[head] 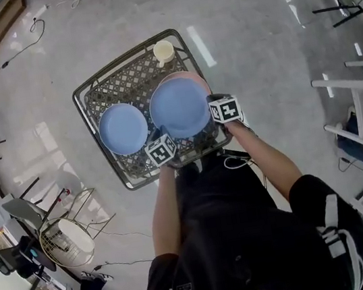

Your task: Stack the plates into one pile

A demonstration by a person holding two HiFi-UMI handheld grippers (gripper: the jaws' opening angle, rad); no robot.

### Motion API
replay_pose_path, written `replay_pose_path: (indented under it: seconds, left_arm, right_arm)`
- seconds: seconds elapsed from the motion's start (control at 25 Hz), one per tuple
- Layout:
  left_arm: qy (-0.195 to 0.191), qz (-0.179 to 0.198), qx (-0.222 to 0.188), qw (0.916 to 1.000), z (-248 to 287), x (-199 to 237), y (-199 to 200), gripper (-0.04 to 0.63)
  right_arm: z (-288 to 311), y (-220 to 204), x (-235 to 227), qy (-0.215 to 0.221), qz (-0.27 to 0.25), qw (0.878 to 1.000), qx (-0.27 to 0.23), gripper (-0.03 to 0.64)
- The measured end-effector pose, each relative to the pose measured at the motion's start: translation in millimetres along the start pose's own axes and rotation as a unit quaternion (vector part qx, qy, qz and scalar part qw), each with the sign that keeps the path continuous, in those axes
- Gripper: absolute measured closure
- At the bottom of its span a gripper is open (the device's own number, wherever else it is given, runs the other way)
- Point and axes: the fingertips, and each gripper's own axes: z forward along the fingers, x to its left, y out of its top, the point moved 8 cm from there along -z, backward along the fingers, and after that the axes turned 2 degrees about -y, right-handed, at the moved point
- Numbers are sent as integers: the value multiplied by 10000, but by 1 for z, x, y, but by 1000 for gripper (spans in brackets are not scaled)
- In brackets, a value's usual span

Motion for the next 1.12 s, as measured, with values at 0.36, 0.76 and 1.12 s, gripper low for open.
replay_pose_path:
  seconds: [0.36, 0.76, 1.12]
  left_arm:
    - [70, 59, 325, 9994, 41, -6, 4, 526]
    - [105, 147, 616, 9979, 63, -10, 3, 523]
    - [280, 99, 693, 9972, 76, -7, 3, 523]
  right_arm:
    - [28, 9, -22, -30, -8, 9998, 189, 592]
    - [47, 6, -35, -105, 79, 9991, 395, 592]
    - [58, 3, -36, -156, -19, 9988, 470, 592]
